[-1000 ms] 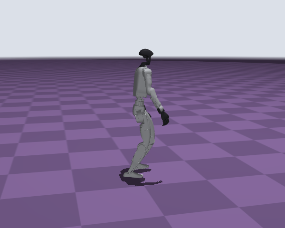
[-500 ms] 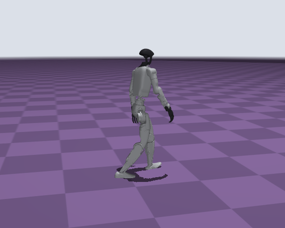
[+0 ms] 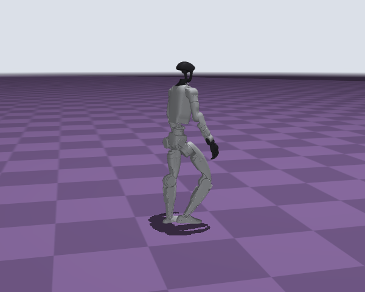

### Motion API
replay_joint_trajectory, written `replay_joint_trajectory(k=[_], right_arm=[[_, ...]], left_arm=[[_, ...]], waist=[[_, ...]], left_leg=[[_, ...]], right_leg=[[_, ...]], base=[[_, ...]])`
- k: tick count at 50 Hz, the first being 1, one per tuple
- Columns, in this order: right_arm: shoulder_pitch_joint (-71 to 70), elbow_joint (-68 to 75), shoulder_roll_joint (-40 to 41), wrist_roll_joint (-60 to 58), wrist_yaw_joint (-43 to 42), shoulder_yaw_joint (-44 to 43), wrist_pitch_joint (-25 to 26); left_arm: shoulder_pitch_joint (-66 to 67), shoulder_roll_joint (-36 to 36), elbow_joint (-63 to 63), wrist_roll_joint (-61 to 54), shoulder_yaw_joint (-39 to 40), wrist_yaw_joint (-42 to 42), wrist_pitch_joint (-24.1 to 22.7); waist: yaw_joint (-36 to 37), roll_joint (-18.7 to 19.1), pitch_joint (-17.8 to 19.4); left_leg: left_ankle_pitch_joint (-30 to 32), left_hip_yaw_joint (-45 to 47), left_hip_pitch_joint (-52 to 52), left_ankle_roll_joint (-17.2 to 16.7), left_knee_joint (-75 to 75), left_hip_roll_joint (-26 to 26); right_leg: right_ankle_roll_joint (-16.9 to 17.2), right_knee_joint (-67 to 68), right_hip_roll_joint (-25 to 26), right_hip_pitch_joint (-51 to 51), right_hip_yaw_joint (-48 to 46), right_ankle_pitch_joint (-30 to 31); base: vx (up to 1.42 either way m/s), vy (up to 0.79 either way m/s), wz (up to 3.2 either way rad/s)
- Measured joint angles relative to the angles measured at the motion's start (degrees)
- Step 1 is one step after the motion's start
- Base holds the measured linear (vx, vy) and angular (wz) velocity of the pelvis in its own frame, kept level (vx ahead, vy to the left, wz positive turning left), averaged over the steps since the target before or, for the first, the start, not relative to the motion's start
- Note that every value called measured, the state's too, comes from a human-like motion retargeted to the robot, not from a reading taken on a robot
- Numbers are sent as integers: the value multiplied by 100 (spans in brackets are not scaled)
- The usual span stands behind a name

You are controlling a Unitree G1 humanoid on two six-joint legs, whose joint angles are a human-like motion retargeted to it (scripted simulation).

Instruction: Walk

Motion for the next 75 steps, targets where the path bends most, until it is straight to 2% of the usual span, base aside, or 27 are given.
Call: replay_joint_trajectory(k=[6,8,10,16,20,27,31,35,40,45,50,60,75], right_arm=[[170,166,166,76,27,-15,13],[205,269,216,77,74,-33,29],[301,355,260,52,121,-33,55],[626,585,359,-54,250,-9,112],[629,708,312,-136,371,-14,107],[589,580,171,-188,400,50,73],[464,413,41,-212,361,90,57],[264,287,-79,-231,302,144,44],[-23,178,-181,-226,309,222,11],[-163,47,-212,-257,352,333,-58],[-163,-37,-174,-349,350,413,-111],[-94,58,-28,-666,408,473,-129],[55,345,45,-873,452,421,-104]], left_arm=[[-364,86,-22,15,-9,25,-153],[-496,115,-38,26,-17,12,-189],[-547,102,-72,45,-39,3,-213],[-407,-78,-67,83,-85,-84,-218],[-321,-164,119,37,-24,-260,-193],[36,-238,412,44,16,-417,-169],[162,-208,417,114,26,-393,-141],[217,-155,395,110,71,-335,-124],[257,-92,426,49,182,-282,-123],[379,-107,488,132,228,-245,-123],[484,-140,551,232,244,-217,-118],[511,-155,677,349,305,-281,-111],[412,-77,641,412,359,-360,-148]], waist=[[-173,216,8],[-168,289,-3],[-152,268,-45],[-77,142,-209],[-122,327,-93],[5,817,-88],[234,990,-107],[508,1005,-88],[711,777,-24],[747,604,-9],[699,614,-68],[549,538,-115],[443,431,-105]], left_leg=[[-264,-253,609,-40,-259,269],[-382,-300,745,-50,-244,371],[-491,-353,901,-27,-228,354],[-928,-452,1242,24,271,253],[-1358,-479,1127,-176,1679,544],[-1060,217,-7,-700,5153,1777],[-1170,475,-745,-627,6334,2398],[-1613,642,-1353,-438,6457,2705],[-1753,656,-1727,-340,5217,2415],[-1166,348,-1706,-447,3655,1906],[-863,136,-1635,-510,3175,1737],[-872,288,-1047,-304,2551,1497],[-776,551,-309,-170,1726,1199]], right_leg=[[536,-2452,734,-266,132,845],[632,-3260,946,-157,133,1184],[667,-3475,997,-166,176,1312],[454,-2692,932,-124,210,1256],[201,-2508,1110,404,-6,1014],[-141,-2834,1802,1150,-353,772],[-185,-3196,2098,1498,-437,742],[-109,-3615,2193,1835,-417,757],[38,-4005,1962,2176,-308,721],[156,-4071,1756,2326,-154,615],[191,-3904,1743,2342,4,427],[243,-3923,1556,2596,241,222],[379,-3942,1298,2866,470,65]], base=[[40,-2,19],[38,-7,7],[38,-9,1],[41,-10,0],[42,-9,14],[32,-7,5],[27,-4,-13],[25,-3,-23],[24,1,-22],[21,5,-27],[17,8,-29],[14,8,-16],[9,6,-15]])
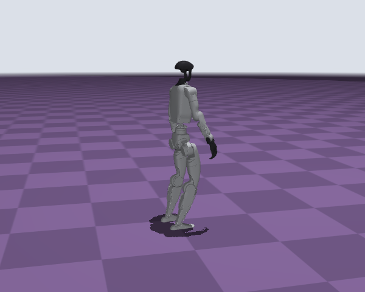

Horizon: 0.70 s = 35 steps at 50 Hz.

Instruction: Walk

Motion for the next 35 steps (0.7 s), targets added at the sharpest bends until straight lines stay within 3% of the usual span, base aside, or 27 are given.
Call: replay_joint_trajectory(k=[35], right_arm=[[-62,133,-43,601,-373,-595,34]], left_arm=[[-158,165,28,-509,388,147,-34]], waist=[[-375,-467,49]], left_leg=[[173,455,833,201,-1236,-779]], right_leg=[[346,1306,-592,-602,570,-638]], base=[[3,6,-18]])
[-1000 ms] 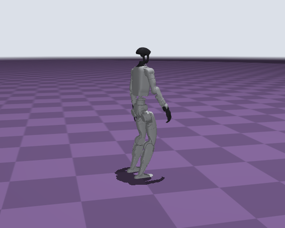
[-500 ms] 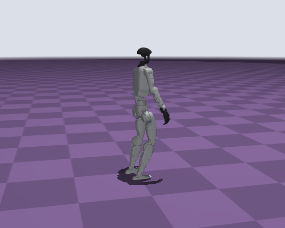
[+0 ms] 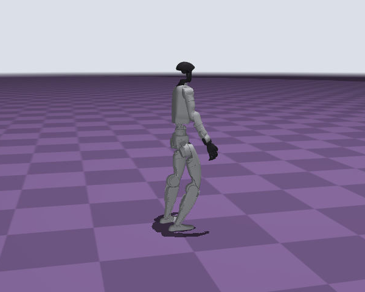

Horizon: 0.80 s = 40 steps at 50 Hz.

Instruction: Walk

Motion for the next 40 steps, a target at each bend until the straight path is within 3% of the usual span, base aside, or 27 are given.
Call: replay_joint_trajectory(k=[15,22,27,40], right_arm=[[62,-162,49,202,-111,-28,-97],[287,-132,66,259,-185,4,-134],[453,-30,39,302,-241,0,-136],[485,148,54,295,-320,-58,-90]], left_arm=[[165,-14,119,-155,67,86,-35],[181,122,182,-184,62,155,-39],[-24,344,147,-176,-5,248,-38],[-396,402,21,-139,-211,380,-81]], waist=[[-275,-113,-51],[-317,-10,-127],[-452,50,-188],[-651,305,-402]], left_leg=[[-33,361,45,6,-182,-226],[-66,775,-3,-34,-276,-166],[-76,955,-38,-62,-319,-154],[-21,1472,-65,-175,-622,-14]], right_leg=[[142,1103,-343,-751,-175,40],[-425,1862,-1121,-1293,-1297,76],[-540,2140,-1277,-1665,-1522,88],[-474,1113,-1208,-2383,-2370,598]], base=[[0,2,-29],[1,-1,-62],[2,-2,-40],[6,-4,-42]])
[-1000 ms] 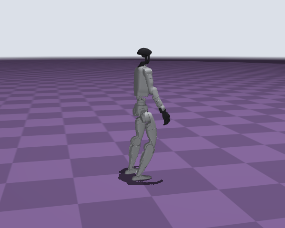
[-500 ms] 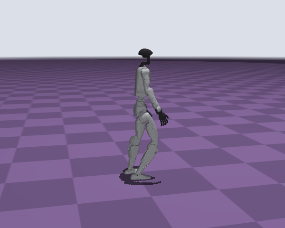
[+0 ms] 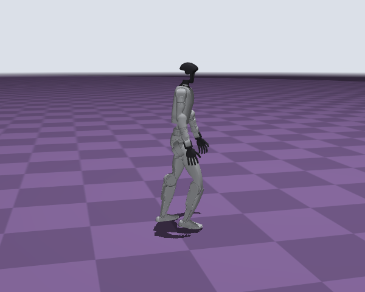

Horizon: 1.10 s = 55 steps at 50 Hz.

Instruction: Walk

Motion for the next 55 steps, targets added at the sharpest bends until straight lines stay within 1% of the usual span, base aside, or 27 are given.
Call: replay_joint_trajectory(k=[7,15,20,25,30,36,38,39,40,45,47,50,55], right_arm=[[107,37,50,-23,-12,-48,32],[430,288,-102,-25,-5,-75,56],[438,269,-109,-8,-8,-92,41],[427,215,-107,32,-37,-106,22],[430,130,-98,60,-81,-93,-9],[430,-12,-101,82,-127,-83,-39],[439,-67,-95,91,-140,-79,-42],[444,-96,-94,93,-145,-78,-43],[448,-127,-94,95,-148,-79,-45],[451,-268,-110,74,-133,-86,-13],[447,-308,-114,61,-125,-95,8],[434,-347,-110,35,-112,-102,40],[403,-374,-76,-21,-69,-123,85]], left_arm=[[-74,-77,-107,4,-74,23,-73],[-131,-156,-233,28,-181,-19,-146],[-119,-231,-301,23,-229,-56,-179],[-64,-304,-354,-14,-258,-108,-211],[67,-375,-400,-85,-256,-148,-239],[251,-426,-468,-202,-217,-162,-269],[326,-439,-498,-247,-190,-155,-275],[362,-444,-516,-268,-173,-151,-277],[397,-449,-534,-289,-156,-146,-277],[535,-450,-636,-376,-75,-132,-248],[582,-445,-679,-405,-41,-131,-233],[649,-435,-747,-446,17,-136,-203],[789,-415,-842,-490,127,-156,-159]], waist=[[14,74,-164],[71,106,-356],[113,139,-442],[159,164,-487],[314,199,-420],[512,347,-273],[609,452,-221],[655,510,-201],[699,567,-182],[942,853,-137],[1053,918,-117],[1230,955,-79],[1518,907,-5]], left_leg=[[67,255,40,-48,-158,34],[71,456,130,-67,-181,57],[74,525,239,-82,-74,112],[157,493,356,-131,219,242],[391,-143,392,-337,1017,561],[781,-578,110,-689,2708,1066],[783,-835,-110,-817,3423,1265],[676,-940,-236,-823,3791,1383],[531,-1028,-366,-802,4163,1510],[509,-1281,-972,-742,5897,2198],[404,-1396,-1204,-655,6388,2388],[98,-1570,-1550,-476,6895,2565],[-537,-1842,-2130,-180,7062,2574]], right_leg=[[132,-945,108,-110,-510,426],[140,-1596,231,-16,-941,786],[64,-1739,347,136,-1035,819],[-38,-1768,537,312,-929,627],[-125,-1764,895,618,-640,393],[-233,-1885,1433,1119,-349,237],[-293,-1958,1691,1289,-254,207],[-327,-2005,1819,1371,-208,196],[-363,-2057,1945,1451,-164,186],[-525,-2369,2565,1816,74,181],[-562,-2479,2750,1960,208,183],[-577,-2624,2944,2172,436,175],[-543,-2815,3092,2511,852,142]], base=[[10,-7,-46],[13,-9,-47],[17,-9,-45],[21,-10,-51],[25,-12,-79],[26,-10,-77],[25,-7,-89],[25,-6,-86],[25,-5,-81],[24,-3,-81],[22,0,-82],[22,1,-81],[21,3,-74]])
